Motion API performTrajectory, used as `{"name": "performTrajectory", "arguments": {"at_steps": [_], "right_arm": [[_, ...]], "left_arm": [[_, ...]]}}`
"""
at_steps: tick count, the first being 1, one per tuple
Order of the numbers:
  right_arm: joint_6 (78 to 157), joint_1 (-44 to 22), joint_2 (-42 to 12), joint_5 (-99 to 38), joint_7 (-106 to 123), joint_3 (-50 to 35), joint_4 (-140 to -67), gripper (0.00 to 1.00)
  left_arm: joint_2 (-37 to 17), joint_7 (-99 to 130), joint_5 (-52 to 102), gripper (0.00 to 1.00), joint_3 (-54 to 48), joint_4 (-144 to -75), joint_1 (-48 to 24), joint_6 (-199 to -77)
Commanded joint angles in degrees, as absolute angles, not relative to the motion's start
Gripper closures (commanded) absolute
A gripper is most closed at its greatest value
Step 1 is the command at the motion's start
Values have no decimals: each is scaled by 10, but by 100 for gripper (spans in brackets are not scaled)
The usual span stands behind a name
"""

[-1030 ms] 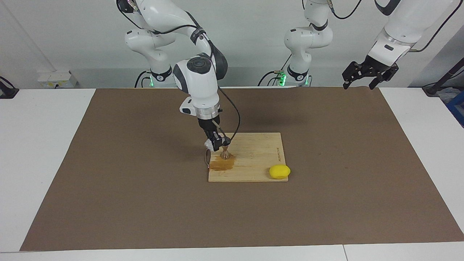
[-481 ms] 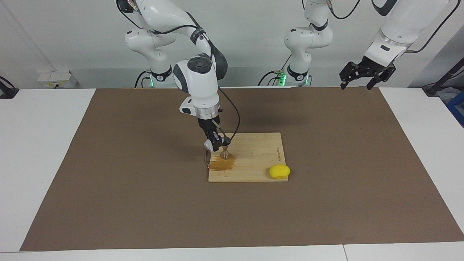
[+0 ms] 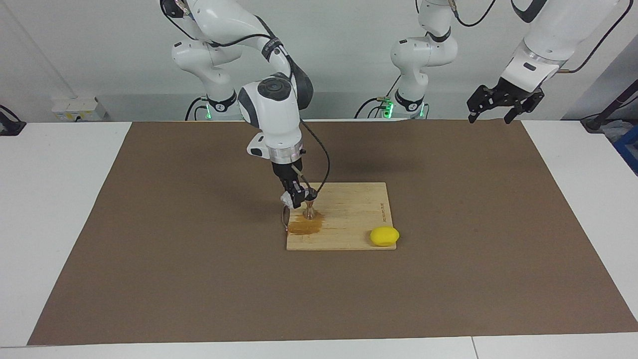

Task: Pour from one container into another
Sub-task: 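Turn the glass cup upright and carry it back with the right gripper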

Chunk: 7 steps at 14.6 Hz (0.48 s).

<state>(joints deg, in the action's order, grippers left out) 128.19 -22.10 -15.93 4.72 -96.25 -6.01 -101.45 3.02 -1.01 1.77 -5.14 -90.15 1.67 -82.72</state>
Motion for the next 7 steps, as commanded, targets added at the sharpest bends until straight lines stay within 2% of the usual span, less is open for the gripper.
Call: {"name": "performTrajectory", "arguments": {"at_steps": [1,4,7], "right_arm": [[1275,-220,-171,48,-981,-61,-989,100],[1265,-216,-171,46,-983,-62,-984,100],[1266,-209,-173,-24,-984,-61,-984,100]], "left_arm": [[48,-8,15,0,-46,-923,11,-837],[48,-8,15,0,-46,-923,11,-837],[48,-8,15,0,-46,-923,11,-837]]}}
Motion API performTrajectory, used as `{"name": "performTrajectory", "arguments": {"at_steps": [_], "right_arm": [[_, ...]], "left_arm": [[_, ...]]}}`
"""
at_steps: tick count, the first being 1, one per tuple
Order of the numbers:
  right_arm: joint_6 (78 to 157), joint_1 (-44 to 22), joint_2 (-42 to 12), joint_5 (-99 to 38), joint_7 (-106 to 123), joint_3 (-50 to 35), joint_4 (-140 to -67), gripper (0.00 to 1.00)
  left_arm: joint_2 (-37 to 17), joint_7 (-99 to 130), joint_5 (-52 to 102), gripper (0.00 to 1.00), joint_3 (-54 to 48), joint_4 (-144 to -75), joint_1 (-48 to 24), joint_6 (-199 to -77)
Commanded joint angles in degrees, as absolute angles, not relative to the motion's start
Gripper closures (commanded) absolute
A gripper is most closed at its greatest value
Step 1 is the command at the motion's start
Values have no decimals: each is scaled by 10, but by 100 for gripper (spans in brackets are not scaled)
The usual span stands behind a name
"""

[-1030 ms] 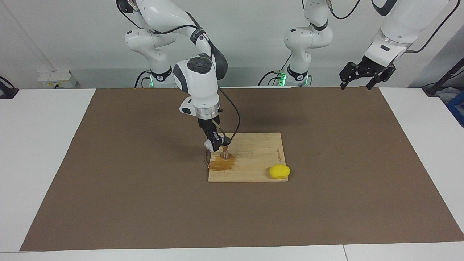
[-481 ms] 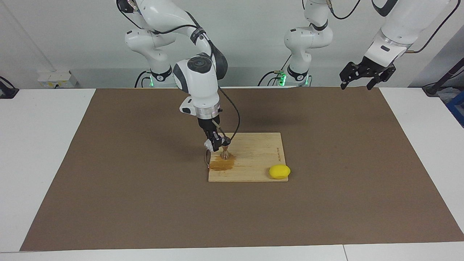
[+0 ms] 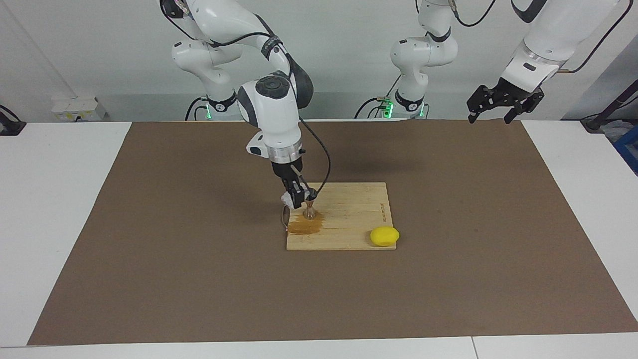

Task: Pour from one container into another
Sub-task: 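Turn the glass cup upright and carry it back with the right gripper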

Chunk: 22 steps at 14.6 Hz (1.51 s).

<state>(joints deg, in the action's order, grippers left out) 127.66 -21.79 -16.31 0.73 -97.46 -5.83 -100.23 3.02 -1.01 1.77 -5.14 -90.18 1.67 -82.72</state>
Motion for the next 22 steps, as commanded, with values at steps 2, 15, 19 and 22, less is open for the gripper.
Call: {"name": "performTrajectory", "arguments": {"at_steps": [2,15,19,22], "right_arm": [[1265,-207,-173,-28,-982,-62,-983,100],[1267,-150,-183,-179,-965,-62,-984,100],[1263,-99,-176,-280,-909,-62,-1013,100],[1262,-54,-158,-343,-840,-62,-1069,100]], "left_arm": [[48,-8,15,0,-46,-923,11,-837],[48,-8,15,0,-46,-923,11,-837],[48,-8,15,0,-46,-923,11,-837],[48,-8,15,0,-46,-923,11,-837]]}}
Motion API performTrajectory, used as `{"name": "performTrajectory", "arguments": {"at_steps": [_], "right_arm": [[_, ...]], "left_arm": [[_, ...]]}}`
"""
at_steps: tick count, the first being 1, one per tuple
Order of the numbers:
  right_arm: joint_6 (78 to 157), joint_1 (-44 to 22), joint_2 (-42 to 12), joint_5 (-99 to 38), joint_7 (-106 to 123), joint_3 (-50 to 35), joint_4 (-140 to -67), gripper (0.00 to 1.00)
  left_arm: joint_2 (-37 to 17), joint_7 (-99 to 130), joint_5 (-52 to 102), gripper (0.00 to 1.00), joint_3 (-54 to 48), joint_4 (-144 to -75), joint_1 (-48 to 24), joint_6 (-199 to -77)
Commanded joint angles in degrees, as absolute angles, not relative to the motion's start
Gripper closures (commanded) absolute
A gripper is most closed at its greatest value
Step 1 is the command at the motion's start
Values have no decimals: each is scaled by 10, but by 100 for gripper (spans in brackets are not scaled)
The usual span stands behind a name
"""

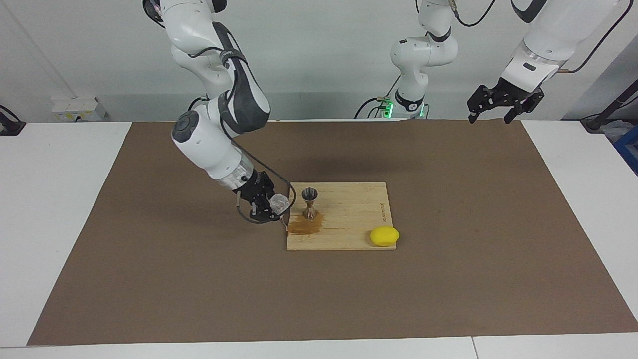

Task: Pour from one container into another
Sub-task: 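Turn the glass cup upright and carry it back with the right gripper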

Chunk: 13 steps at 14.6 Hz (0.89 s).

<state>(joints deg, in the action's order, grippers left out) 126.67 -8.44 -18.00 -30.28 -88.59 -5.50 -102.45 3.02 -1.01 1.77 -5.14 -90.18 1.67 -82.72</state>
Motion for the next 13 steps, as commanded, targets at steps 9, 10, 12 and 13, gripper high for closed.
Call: {"name": "performTrajectory", "arguments": {"at_steps": [9,10,12,13], "right_arm": [[1214,80,-167,-428,-620,-62,-1140,100],[1207,93,-172,-432,-600,-62,-1140,100],[1193,119,-188,-434,-562,-62,-1139,100],[1180,138,-199,-434,-534,-62,-1138,100]], "left_arm": [[48,-8,15,0,-46,-923,11,-837],[48,-8,15,0,-46,-923,11,-837],[48,-8,15,0,-46,-923,11,-837],[48,-8,15,0,-46,-923,11,-837]]}}
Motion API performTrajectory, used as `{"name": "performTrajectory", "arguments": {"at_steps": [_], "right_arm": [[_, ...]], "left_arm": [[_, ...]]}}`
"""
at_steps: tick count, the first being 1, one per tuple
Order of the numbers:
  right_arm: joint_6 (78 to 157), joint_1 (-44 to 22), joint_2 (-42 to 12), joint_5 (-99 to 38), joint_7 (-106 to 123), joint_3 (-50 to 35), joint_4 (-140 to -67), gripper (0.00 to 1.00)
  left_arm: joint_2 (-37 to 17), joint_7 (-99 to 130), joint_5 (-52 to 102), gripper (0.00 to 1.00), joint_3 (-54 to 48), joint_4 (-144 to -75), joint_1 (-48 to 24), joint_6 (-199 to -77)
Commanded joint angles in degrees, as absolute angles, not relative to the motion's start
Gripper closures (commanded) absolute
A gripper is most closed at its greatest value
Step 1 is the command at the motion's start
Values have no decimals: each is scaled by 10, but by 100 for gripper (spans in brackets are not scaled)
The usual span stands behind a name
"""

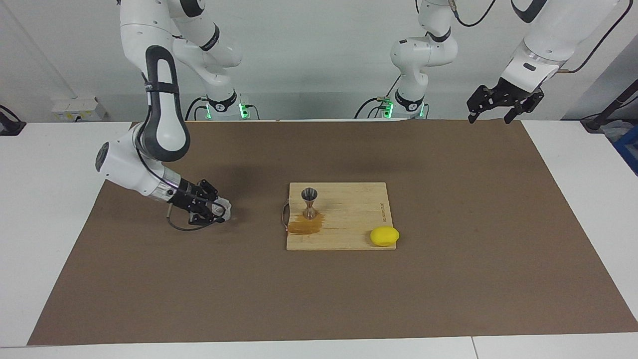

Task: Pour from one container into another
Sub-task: 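Lower the glass cup onto the table and open the right gripper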

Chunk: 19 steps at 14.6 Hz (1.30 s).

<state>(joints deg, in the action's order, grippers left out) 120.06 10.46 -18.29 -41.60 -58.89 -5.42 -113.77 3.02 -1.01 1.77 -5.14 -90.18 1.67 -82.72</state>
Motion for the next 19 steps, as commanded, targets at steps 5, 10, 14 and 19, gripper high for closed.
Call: {"name": "performTrajectory", "arguments": {"at_steps": [5,10,14,19], "right_arm": [[1153,177,-217,-444,-465,-62,-1139,100],[1140,200,-215,-444,-431,-61,-1155,100],[1171,200,-209,-441,-405,-60,-1182,12],[1175,206,-195,-421,-403,-56,-1180,0]], "left_arm": [[48,-8,15,0,-46,-923,11,-837],[48,-8,15,0,-46,-923,11,-837],[48,-8,15,0,-46,-923,11,-837],[48,-8,15,0,-46,-923,11,-837]]}}
